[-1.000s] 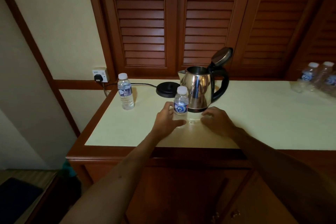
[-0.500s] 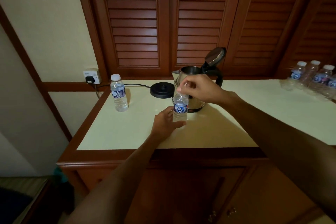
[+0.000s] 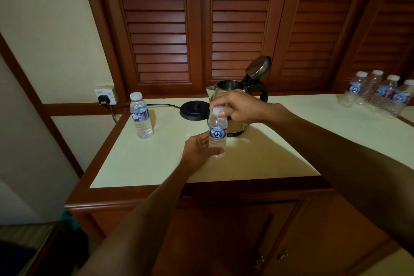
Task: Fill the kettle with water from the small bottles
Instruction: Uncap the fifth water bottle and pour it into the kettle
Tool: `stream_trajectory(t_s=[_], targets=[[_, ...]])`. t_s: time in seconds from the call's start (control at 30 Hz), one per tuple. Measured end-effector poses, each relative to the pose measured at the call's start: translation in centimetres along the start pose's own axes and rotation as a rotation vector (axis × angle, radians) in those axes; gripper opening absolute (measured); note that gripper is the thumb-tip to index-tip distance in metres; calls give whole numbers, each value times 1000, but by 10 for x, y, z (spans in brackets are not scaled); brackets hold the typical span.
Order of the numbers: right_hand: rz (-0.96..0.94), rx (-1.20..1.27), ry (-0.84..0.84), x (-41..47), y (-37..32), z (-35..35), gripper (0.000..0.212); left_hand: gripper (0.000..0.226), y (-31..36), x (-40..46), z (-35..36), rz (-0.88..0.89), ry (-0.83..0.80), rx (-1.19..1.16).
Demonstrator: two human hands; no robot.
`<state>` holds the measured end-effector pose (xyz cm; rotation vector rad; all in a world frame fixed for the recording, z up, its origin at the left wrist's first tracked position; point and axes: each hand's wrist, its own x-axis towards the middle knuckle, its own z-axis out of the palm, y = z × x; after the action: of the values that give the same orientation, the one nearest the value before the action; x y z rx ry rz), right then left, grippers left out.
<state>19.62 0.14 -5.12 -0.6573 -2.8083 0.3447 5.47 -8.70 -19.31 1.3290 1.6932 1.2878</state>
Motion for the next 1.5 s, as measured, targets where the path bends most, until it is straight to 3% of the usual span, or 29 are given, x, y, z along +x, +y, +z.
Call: stream_trajectory(t_s=[0.17, 0.33, 0.47, 0.7, 0.83, 1.07, 1.2, 1.5], targets=[[18, 135, -28, -2, 0, -8, 49, 59, -2, 0, 1, 12, -15, -27], [40, 23, 14, 4, -1, -4, 23, 55, -3, -1, 1, 22, -13, -39], [39, -26, -40, 11, -3, -6, 14, 52, -3, -3, 1, 32, -18, -67], [-116, -46, -60, 5, -4, -11, 41, 52, -5, -3, 1, 34, -31, -122], [-112, -50, -78, 4, -8, -10, 47, 54, -5, -4, 1, 42, -28, -128], [-65, -151, -84, 8, -5, -10, 23, 53, -3, -4, 2, 64, -25, -63], [-73, -56, 19, 3, 1, -3, 20, 55, -4, -4, 2, 58, -21, -50], [-16, 196, 314, -8, 2, 13, 38, 61, -1, -4, 3, 48, -2, 1]])
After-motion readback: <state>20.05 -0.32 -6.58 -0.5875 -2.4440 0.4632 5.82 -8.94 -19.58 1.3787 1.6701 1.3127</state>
